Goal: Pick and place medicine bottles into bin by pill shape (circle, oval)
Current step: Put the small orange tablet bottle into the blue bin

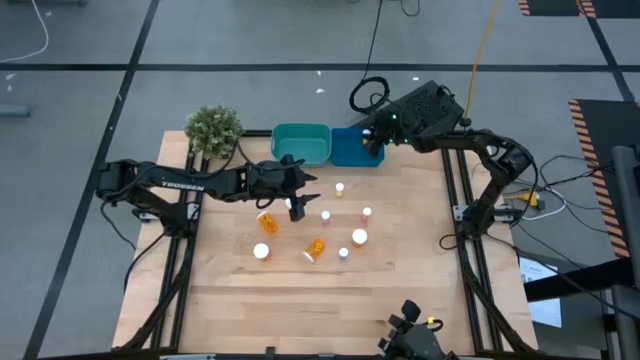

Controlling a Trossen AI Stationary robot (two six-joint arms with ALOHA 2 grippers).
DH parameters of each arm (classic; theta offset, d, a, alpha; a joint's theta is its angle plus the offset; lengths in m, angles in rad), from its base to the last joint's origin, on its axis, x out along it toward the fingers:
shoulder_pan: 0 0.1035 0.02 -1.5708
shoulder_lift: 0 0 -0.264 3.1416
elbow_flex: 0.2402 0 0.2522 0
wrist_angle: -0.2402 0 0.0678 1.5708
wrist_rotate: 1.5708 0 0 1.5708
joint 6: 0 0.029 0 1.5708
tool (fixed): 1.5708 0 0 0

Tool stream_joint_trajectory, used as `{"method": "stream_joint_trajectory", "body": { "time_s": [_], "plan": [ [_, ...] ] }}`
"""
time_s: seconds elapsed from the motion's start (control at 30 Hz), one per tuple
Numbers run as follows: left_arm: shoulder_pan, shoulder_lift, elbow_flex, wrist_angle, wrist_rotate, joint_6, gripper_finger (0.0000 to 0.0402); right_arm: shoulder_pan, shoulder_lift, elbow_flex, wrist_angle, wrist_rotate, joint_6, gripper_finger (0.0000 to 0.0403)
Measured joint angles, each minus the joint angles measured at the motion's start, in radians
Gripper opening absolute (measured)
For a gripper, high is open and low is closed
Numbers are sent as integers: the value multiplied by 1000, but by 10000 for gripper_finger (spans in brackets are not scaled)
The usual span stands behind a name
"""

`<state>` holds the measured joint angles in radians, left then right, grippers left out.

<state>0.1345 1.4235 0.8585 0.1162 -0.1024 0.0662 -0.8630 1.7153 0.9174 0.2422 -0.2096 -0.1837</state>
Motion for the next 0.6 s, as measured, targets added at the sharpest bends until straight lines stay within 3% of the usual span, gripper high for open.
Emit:
{"method": "stream_joint_trajectory", "body": {
  "time_s": [0.6],
  "plan": [
    [0,0,0,16,0,0,241,-34,0,-68,46,-1,-11,125]
  ]
}}
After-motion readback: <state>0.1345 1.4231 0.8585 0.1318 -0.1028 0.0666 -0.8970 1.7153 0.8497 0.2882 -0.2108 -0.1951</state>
